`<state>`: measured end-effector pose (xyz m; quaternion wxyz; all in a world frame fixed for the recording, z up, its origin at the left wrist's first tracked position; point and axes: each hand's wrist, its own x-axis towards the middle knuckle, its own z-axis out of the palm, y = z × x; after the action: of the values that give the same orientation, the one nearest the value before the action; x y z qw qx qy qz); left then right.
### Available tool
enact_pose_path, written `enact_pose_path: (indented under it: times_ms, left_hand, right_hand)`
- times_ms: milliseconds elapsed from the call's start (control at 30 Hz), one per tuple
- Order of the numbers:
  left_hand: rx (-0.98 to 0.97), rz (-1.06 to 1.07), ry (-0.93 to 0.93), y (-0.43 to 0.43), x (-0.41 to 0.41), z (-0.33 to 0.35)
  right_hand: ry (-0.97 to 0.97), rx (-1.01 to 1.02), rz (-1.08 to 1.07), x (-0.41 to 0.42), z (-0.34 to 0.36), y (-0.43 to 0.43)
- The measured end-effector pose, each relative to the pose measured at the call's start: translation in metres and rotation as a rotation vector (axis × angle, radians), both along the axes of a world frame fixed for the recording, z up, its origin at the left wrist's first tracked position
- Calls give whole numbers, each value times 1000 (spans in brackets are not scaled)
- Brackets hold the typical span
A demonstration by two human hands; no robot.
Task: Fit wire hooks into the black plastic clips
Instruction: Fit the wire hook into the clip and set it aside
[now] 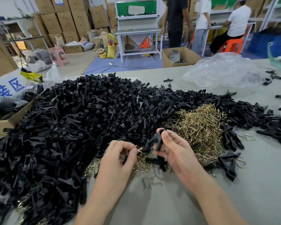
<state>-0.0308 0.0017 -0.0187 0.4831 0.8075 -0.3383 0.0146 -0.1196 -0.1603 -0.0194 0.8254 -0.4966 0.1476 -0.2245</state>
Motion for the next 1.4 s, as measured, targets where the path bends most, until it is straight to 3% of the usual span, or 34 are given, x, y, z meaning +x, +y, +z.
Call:
enact_pose_path:
  times_ms: [167,200,300,333,433,567,667,867,1400]
  left_hand:
    - [-96,-3,183,2,0,7]
    - [-72,12,132,4,0,6]
    - [147,75,-341,5,2,5]
    - [156,72,-385,5,2,5]
    - [-40,63,-29,3,-1,7]
    - [-434,-7,781,-7,-8,16]
    - [-583,-68,1093,-15,-13,19]
    - [-569,-115,1207,-17,-17,19]
    - [-611,-81,1117,-19,-24,27]
  right_hand:
    - [-9,-11,45,0,1,3]
    - [-9,-23,56,0,2,4]
    - [-19,-62,75,1,4,7]
    - [-24,-68,71,1,4,7]
    - [-45,-35,42,1,2,7]
    - [-111,71,43,1,3,9]
    - [-156,104,87,1,3,13]
    - [-181,65,71,2,2,16]
    - [-188,61,90,2,-1,15]
